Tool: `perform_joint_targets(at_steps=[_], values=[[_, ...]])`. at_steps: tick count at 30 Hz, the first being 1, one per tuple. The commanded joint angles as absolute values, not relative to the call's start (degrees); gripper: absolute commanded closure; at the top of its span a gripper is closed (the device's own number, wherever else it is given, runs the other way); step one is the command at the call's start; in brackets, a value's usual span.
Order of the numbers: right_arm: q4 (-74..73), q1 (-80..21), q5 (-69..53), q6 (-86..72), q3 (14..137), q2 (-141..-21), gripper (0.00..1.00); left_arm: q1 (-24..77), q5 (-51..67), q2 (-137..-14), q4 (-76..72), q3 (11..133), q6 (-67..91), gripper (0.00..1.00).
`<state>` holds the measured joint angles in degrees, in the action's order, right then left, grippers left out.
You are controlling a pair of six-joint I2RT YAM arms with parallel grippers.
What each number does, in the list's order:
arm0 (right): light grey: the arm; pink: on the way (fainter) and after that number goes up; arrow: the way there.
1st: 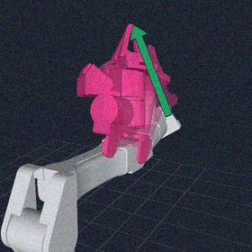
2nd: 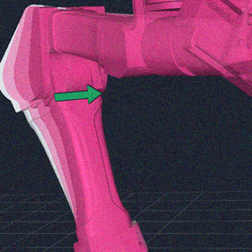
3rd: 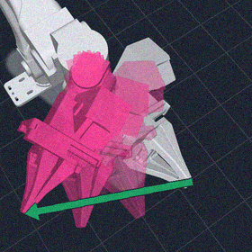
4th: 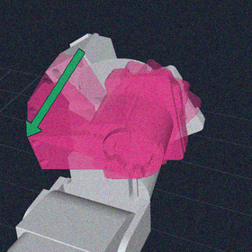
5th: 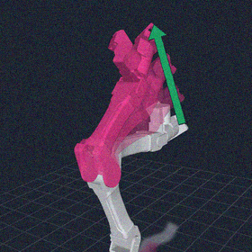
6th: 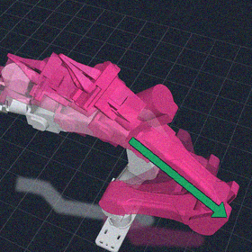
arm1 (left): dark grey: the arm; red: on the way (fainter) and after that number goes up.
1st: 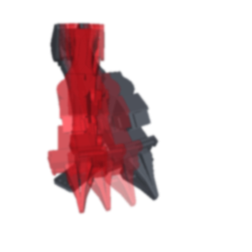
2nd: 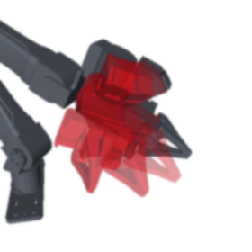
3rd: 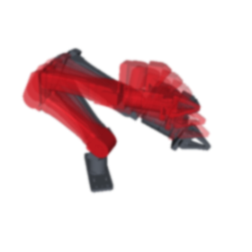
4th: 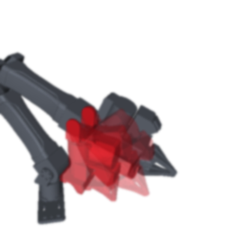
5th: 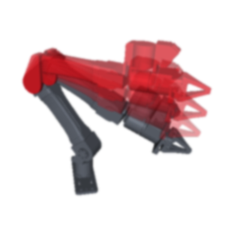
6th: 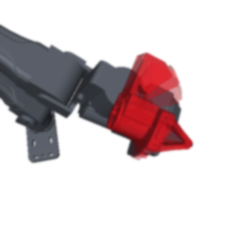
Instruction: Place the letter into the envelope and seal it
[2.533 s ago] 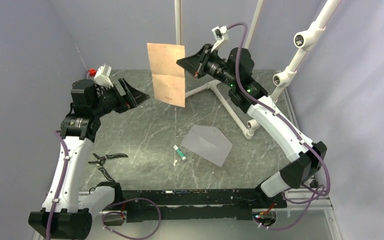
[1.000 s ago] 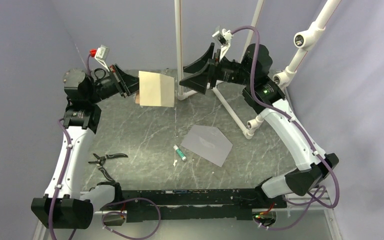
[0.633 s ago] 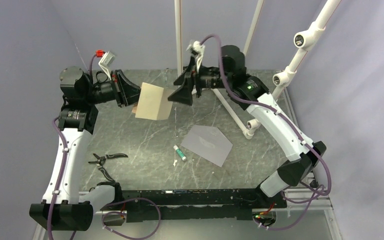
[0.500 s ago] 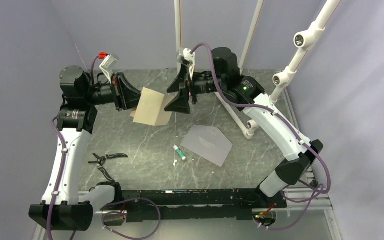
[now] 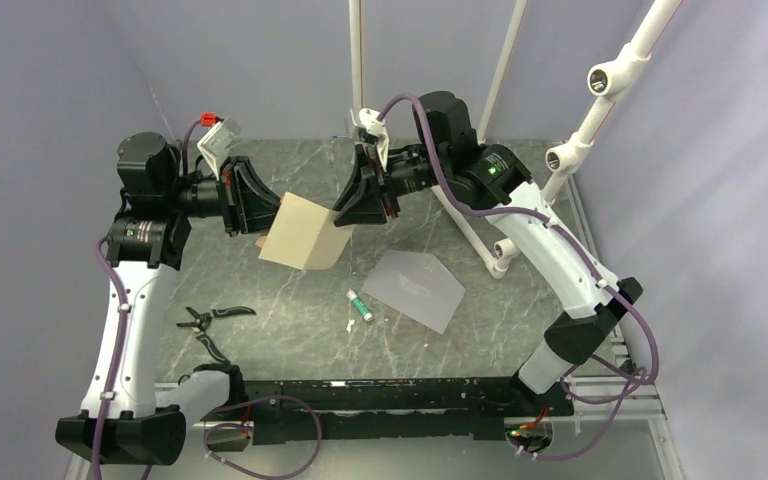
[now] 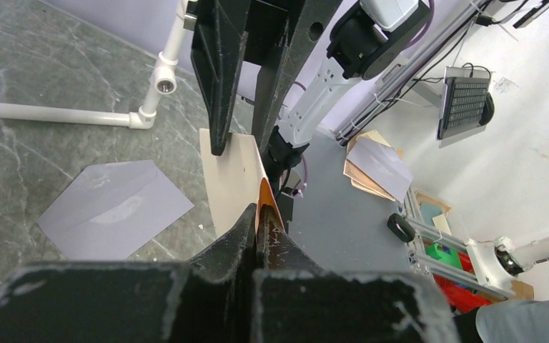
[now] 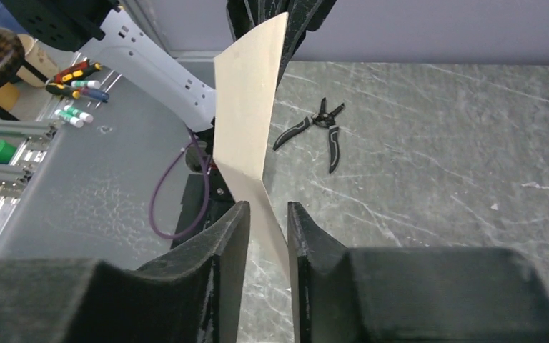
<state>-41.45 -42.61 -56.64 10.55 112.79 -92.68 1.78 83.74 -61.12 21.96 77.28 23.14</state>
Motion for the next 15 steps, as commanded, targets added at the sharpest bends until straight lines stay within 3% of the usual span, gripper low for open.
perform_joint_targets(at_steps=[1, 6, 7, 10, 11, 14, 15], values=[[-43.3, -42.8, -59.9, 12.2, 114.9, -92.8, 0.68, 2.4, 86.5, -60.1, 21.7, 79.9, 21.4, 0.97], [-45.3, -43.0, -62.1, 13.0, 116.2, -94.0, 0.71, 2.7, 86.0, -60.5, 25.3, 81.2, 18.3, 0.97], [-45.6, -43.0, -62.4, 13.3, 116.2, -93.8, 0.74, 2.9, 85.3, -60.5, 24.6, 81.1, 19.2, 0.97], [-47.4, -43.0, -60.0, 14.9, 116.2, -93.1, 1.0, 3.4, 84.0, -60.7, 21.4, 80.6, 22.4, 0.97], [-47.2, -43.0, -58.4, 15.1, 115.5, -92.5, 1.0, 3.5, 83.2, -60.8, 22.2, 80.9, 21.6, 0.97], [-45.8, -42.8, -52.4, 15.0, 113.7, -90.4, 1.0, 3.4, 78.6, -61.1, 30.7, 83.2, 15.7, 0.82], [-45.0, -42.7, -49.9, 14.2, 113.2, -89.8, 1.0, 3.4, 75.9, -61.3, 35.0, 84.5, 12.2, 0.7]])
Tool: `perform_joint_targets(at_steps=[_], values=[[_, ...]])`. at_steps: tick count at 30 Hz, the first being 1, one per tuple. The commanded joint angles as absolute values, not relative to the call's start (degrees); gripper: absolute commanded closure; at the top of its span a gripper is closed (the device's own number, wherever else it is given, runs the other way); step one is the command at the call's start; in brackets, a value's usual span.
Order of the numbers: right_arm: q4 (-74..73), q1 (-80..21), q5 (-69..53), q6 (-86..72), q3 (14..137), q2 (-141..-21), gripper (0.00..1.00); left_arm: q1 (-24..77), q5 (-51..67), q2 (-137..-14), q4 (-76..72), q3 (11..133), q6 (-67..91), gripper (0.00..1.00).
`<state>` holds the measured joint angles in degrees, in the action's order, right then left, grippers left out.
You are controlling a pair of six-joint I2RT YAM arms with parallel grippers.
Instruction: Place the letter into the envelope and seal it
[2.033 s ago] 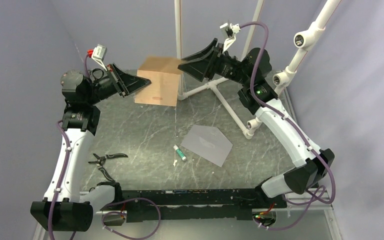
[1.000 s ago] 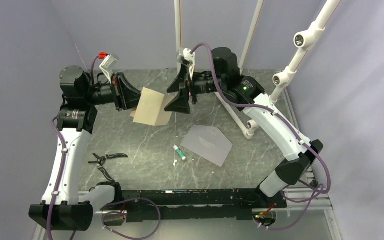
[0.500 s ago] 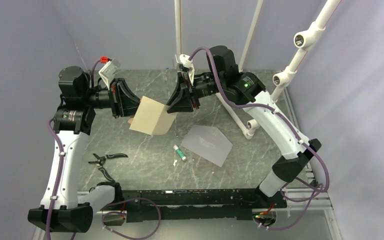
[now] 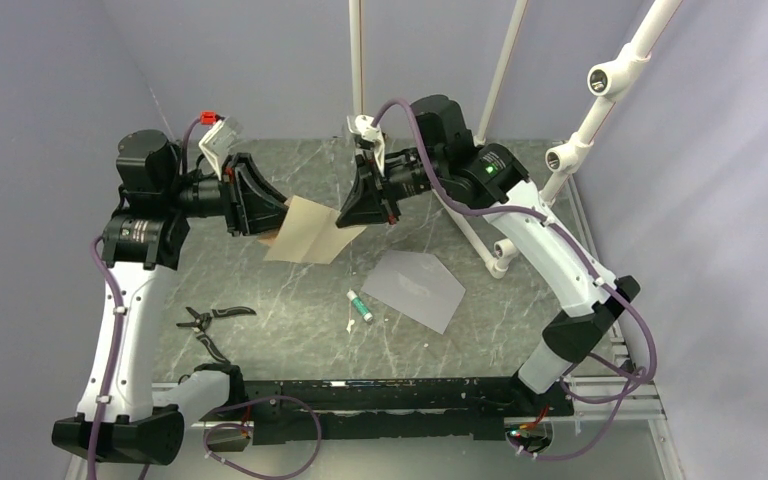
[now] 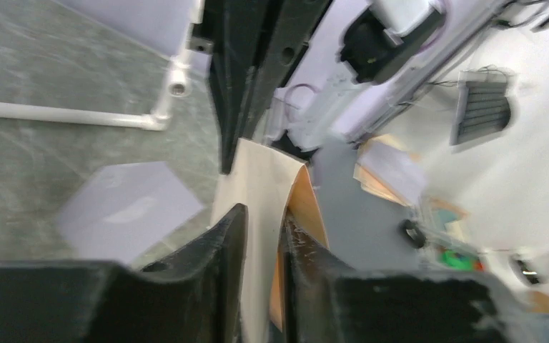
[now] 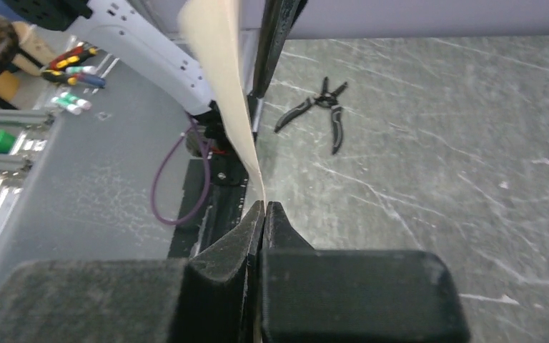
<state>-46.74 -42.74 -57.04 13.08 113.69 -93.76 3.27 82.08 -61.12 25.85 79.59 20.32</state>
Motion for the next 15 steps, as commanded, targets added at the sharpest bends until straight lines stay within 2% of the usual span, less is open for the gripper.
perform_joint_targets(at_steps=[1, 6, 11, 13, 15], values=[[-44.1, -42.3, -47.8, 13.4, 112.6, -89.3, 1.0, 3.4, 72.2, -61.5, 38.6, 85.6, 9.1, 0.62], [-38.1, -38.3, -36.1, 6.8, 107.9, -87.5, 1.0, 3.4, 46.6, -61.3, 43.6, 86.4, 8.4, 0.36], [-28.4, -32.2, -34.4, 0.1, 97.7, -83.5, 1.0, 3.4, 22.0, -61.5, 43.7, 85.9, 13.3, 0.29], [-27.6, -31.7, -33.9, -1.6, 96.7, -83.0, 1.0, 3.4, 19.4, -61.0, 42.9, 85.4, 13.5, 0.28], [-27.8, -31.6, -33.9, -1.7, 96.7, -83.2, 1.0, 3.4, 23.3, -59.8, 39.7, 84.4, 14.0, 0.26]])
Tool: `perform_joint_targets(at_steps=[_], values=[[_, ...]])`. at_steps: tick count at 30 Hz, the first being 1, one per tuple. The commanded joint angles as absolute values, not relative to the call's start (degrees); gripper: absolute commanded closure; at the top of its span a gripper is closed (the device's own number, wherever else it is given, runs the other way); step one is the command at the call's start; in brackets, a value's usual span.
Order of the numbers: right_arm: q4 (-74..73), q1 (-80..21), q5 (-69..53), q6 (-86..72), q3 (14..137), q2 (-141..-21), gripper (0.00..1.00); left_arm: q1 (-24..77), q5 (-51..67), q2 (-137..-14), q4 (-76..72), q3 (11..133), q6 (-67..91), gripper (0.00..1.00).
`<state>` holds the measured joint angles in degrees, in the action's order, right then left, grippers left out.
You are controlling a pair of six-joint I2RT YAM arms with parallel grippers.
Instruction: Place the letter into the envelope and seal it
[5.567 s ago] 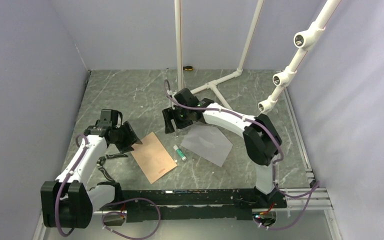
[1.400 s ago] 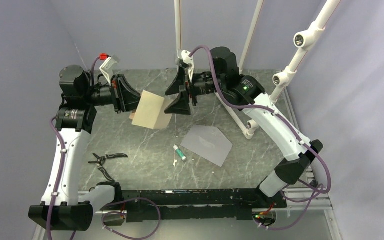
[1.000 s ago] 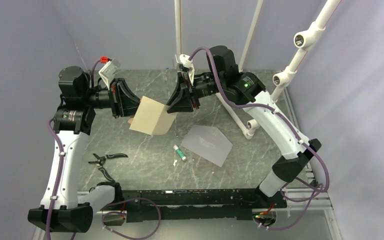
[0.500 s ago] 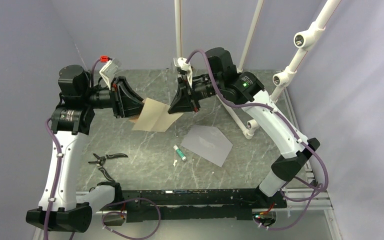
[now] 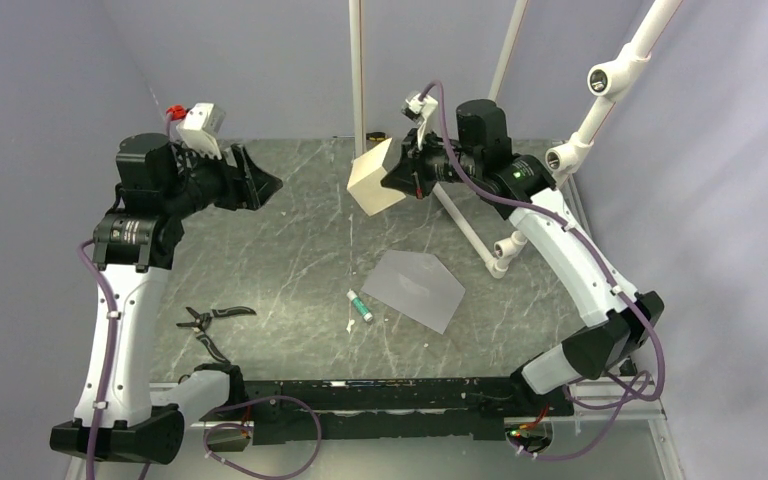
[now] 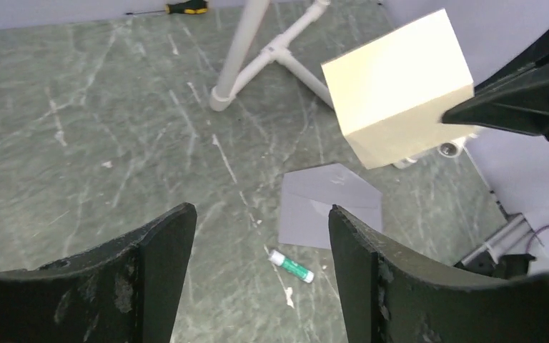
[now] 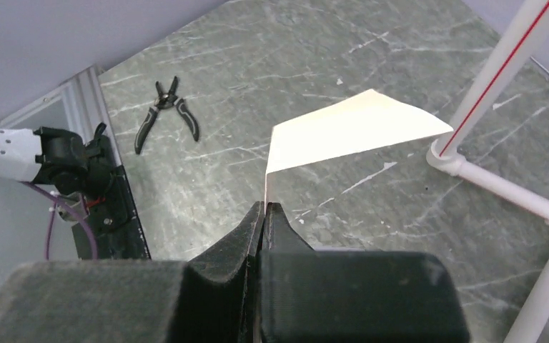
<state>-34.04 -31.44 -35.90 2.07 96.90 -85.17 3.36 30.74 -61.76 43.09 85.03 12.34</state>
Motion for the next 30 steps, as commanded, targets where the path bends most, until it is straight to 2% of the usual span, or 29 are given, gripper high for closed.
perform_joint_targets(at_steps=[1, 3, 6, 9, 15, 19, 22, 26, 30], values=[[-27.9, -31.6, -34.6, -1.7, 96.8, -83.4, 1.0, 3.4, 27.1, -59.1, 36.7, 83.3, 14.3, 0.25], [-28.2, -31.8, -38.2, -1.4, 97.2, -83.8, 1.0, 3.4, 41.6, -57.4, 28.7, 80.2, 16.8, 0.23], [-28.1, -32.5, -42.8, -1.5, 97.9, -84.4, 1.0, 4.2, 54.6, -56.9, 10.5, 73.4, 25.5, 0.23], [-29.6, -33.9, -45.7, -0.7, 99.8, -85.2, 1.0, 7.4, 55.3, -57.3, 4.9, 71.3, 25.7, 0.25], [-32.0, -36.3, -49.6, -0.7, 104.4, -87.1, 1.0, 18.6, 50.0, -60.0, 12.8, 73.2, 13.9, 0.29], [-32.3, -36.4, -53.1, -2.0, 106.6, -88.0, 1.0, 22.3, 48.7, -59.6, 13.6, 70.3, 6.2, 0.32], [-34.1, -36.4, -54.2, -1.5, 108.0, -88.6, 1.0, 22.6, 48.0, -57.6, 12.3, 67.6, 3.2, 0.41], [-37.4, -36.4, -55.0, 1.2, 109.8, -89.4, 1.0, 22.6, 47.8, -57.3, 15.6, 68.6, 0.9, 0.6], [-40.1, -36.4, -54.3, 3.2, 110.8, -90.1, 1.0, 22.6, 51.9, -58.8, 17.4, 70.6, 1.4, 0.71]])
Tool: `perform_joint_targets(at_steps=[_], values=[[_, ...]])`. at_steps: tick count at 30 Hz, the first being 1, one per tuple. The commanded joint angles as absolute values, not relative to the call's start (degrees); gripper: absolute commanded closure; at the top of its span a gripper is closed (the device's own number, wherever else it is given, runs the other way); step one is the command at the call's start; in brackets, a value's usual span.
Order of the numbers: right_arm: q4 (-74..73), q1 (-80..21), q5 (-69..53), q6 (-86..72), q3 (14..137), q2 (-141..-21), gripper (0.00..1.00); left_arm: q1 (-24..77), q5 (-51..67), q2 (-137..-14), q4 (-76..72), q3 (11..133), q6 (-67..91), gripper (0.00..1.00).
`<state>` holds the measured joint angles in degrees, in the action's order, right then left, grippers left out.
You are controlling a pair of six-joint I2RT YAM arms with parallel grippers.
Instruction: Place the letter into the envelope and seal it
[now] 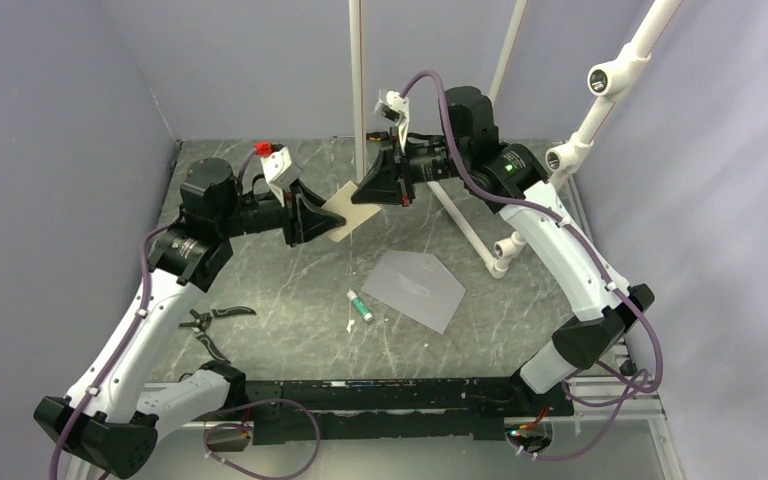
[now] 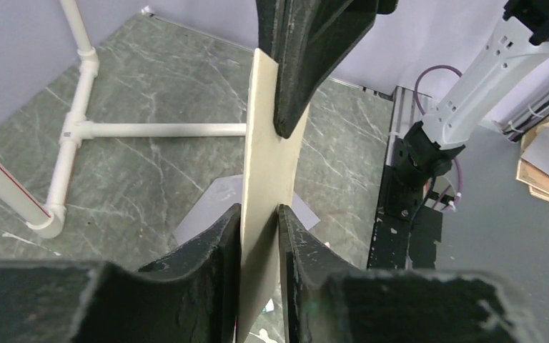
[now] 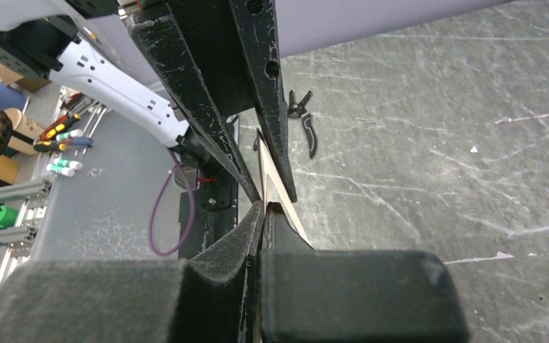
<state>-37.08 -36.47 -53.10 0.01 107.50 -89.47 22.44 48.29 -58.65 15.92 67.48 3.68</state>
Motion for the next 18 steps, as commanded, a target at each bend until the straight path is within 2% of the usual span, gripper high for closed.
perform_joint_targets(at_steps=[1, 6, 9, 14, 16, 17, 18], values=[[-40.8, -36.4, -53.8, 3.6, 111.2, -90.3, 1.0, 22.6, 53.2, -59.4, 18.5, 71.3, 1.3, 0.72], [-42.0, -36.5, -52.9, 4.7, 111.7, -90.5, 1.0, 22.6, 60.6, -61.7, 23.3, 74.3, -1.7, 0.82], [-43.3, -36.6, -52.4, 5.3, 112.5, -91.0, 1.0, 22.6, 61.1, -62.6, 25.4, 75.7, -2.6, 0.96], [-40.4, -36.6, -50.3, 2.4, 111.8, -89.9, 0.98, 22.6, 59.0, -63.4, 25.2, 75.9, -1.6, 0.97], [-35.4, -36.4, -44.6, -3.2, 109.4, -88.2, 0.7, 22.6, 55.6, -63.0, 24.0, 75.7, -0.4, 0.97], [-31.8, -36.2, -41.3, -6.9, 107.1, -86.7, 0.48, 22.6, 53.9, -62.6, 22.8, 75.5, -0.4, 0.97], [-27.5, -35.8, -38.7, -10.6, 104.0, -85.0, 0.35, 22.6, 52.3, -61.8, 21.3, 75.0, 2.3, 0.98]])
